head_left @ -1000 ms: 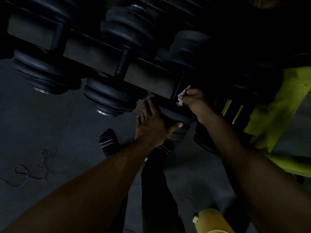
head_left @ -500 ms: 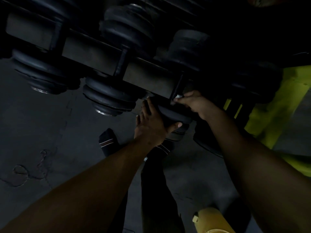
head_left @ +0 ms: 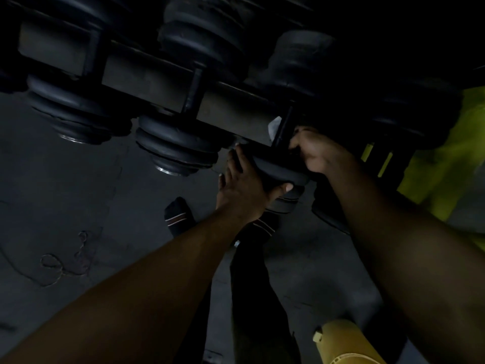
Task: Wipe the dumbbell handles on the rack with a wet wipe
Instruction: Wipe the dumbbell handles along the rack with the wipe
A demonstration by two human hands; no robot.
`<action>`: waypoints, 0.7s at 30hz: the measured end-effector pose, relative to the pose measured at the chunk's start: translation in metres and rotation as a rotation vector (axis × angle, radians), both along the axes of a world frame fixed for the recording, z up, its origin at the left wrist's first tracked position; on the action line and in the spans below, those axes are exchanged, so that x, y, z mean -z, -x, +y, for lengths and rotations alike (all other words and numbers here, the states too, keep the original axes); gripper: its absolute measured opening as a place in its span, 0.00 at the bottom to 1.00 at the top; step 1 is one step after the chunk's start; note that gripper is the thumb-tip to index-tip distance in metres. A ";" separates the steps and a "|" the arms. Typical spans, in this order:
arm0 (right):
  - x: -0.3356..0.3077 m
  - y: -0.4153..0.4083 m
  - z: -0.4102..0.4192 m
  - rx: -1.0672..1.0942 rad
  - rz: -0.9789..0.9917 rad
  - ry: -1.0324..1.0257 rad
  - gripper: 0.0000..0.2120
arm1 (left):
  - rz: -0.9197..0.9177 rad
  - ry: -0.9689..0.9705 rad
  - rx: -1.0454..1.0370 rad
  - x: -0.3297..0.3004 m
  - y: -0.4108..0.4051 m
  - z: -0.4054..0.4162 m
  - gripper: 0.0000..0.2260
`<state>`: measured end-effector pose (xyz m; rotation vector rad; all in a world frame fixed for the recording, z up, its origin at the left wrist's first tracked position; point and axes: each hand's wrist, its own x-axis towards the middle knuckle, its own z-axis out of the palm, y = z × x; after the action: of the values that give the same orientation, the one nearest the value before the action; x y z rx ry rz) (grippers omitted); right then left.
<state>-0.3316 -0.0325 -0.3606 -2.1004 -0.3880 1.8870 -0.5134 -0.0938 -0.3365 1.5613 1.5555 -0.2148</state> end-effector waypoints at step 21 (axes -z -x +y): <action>0.014 -0.007 -0.045 -0.748 -0.926 -0.891 0.17 | 0.015 0.004 0.001 0.002 -0.001 0.000 0.63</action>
<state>-0.3246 -0.0776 -0.3746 -2.0657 -1.9669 0.4952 -0.5119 -0.0941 -0.3382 1.5608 1.5644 -0.2306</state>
